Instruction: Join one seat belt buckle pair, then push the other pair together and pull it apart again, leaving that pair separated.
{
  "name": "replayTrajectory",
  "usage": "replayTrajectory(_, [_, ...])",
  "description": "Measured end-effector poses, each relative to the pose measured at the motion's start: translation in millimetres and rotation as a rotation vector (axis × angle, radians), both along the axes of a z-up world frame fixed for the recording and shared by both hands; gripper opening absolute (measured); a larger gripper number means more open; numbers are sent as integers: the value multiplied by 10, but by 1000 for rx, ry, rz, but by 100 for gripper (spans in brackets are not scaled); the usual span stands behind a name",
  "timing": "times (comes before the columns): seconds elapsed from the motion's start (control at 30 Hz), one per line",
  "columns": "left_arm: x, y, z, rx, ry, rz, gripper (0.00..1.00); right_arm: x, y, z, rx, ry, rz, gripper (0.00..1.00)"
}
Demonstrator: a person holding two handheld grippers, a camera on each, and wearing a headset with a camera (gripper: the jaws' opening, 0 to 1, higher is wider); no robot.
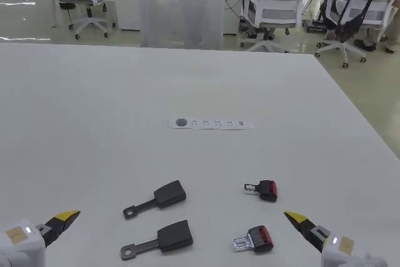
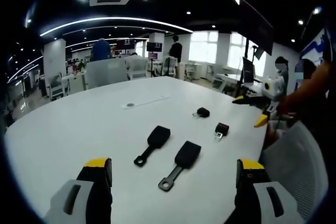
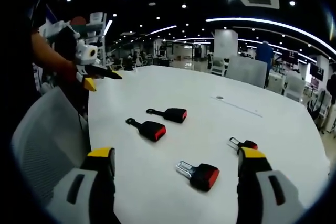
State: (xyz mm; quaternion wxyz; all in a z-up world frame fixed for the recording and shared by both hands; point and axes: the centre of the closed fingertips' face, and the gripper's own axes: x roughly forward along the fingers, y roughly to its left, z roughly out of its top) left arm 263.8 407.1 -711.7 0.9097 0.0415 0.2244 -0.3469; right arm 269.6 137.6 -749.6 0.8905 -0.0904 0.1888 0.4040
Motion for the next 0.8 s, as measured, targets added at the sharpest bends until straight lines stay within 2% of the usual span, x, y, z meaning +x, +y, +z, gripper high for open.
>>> replayTrajectory(0.1, [-2, 9, -20, 14, -1, 10, 100, -24, -2, -43, 7, 17, -15, 99])
replayTrajectory(0.3, [-6, 37, -49, 13, -2, 15, 100, -76, -50, -90, 21, 34, -47, 99])
replayTrajectory(0.8, [-23, 40, -27, 18, -10, 13, 100, -105, -80, -70, 28, 31, -73, 98])
